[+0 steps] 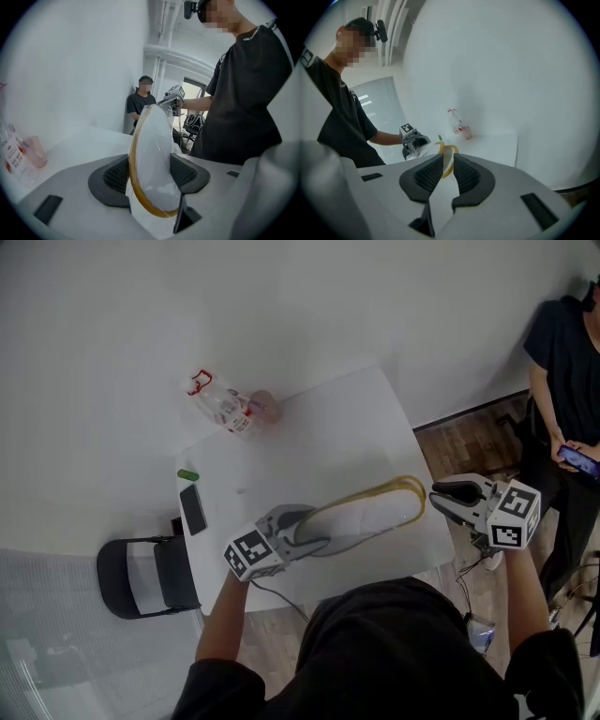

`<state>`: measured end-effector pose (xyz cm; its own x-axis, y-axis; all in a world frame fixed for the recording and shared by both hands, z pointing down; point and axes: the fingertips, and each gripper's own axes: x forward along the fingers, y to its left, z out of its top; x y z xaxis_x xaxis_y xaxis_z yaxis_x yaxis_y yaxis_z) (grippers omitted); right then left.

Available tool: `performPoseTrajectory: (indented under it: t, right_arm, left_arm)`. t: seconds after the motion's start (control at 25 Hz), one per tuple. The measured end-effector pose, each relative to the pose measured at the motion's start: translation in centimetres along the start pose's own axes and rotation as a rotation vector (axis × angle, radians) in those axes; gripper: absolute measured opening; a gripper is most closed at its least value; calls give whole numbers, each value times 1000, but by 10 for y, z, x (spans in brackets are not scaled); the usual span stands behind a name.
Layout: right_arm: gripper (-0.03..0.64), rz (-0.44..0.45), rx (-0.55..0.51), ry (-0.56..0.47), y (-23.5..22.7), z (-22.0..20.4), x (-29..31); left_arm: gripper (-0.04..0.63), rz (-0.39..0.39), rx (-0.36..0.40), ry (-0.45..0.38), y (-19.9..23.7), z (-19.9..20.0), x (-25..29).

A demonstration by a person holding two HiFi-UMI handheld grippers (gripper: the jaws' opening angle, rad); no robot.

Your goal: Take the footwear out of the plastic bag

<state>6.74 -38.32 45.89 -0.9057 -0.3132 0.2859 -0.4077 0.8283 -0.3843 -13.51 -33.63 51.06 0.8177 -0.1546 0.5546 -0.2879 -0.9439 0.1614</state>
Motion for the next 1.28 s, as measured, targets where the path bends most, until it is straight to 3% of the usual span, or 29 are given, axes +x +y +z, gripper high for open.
performPoseTrajectory:
  t: [0.24, 0.32, 0.44, 0.76, 0.96, 1.08, 1.16, 1.28]
  right_arm:
    - [78, 32, -27, -57, 8, 32, -11]
    - [83, 76, 38, -107, 9, 40, -18]
    - [206, 162, 103, -152, 17, 49, -21]
    - [241, 244, 55, -24, 36, 45, 12]
    - [237, 198, -69, -25, 38, 52, 22]
    - [176, 142, -330, -30, 53, 60, 22]
    - [175, 114, -479, -36, 65, 66, 22]
    - [170, 124, -540, -63, 81, 75, 22]
  left_arm:
    - [273, 35, 64, -97, -10, 32, -18]
    - [272, 50, 78, -123, -13, 39, -23]
    - [270, 66, 103, -157, -16, 47, -30]
    - [268, 61, 138, -180, -22, 63, -37]
    - [265, 79, 128, -157, -14, 60, -38]
    - [261, 119, 120, -115, -8, 53, -38]
    - [255, 145, 112, -100, -3, 49, -37]
    - [245, 175, 110, -94, 1, 48, -37]
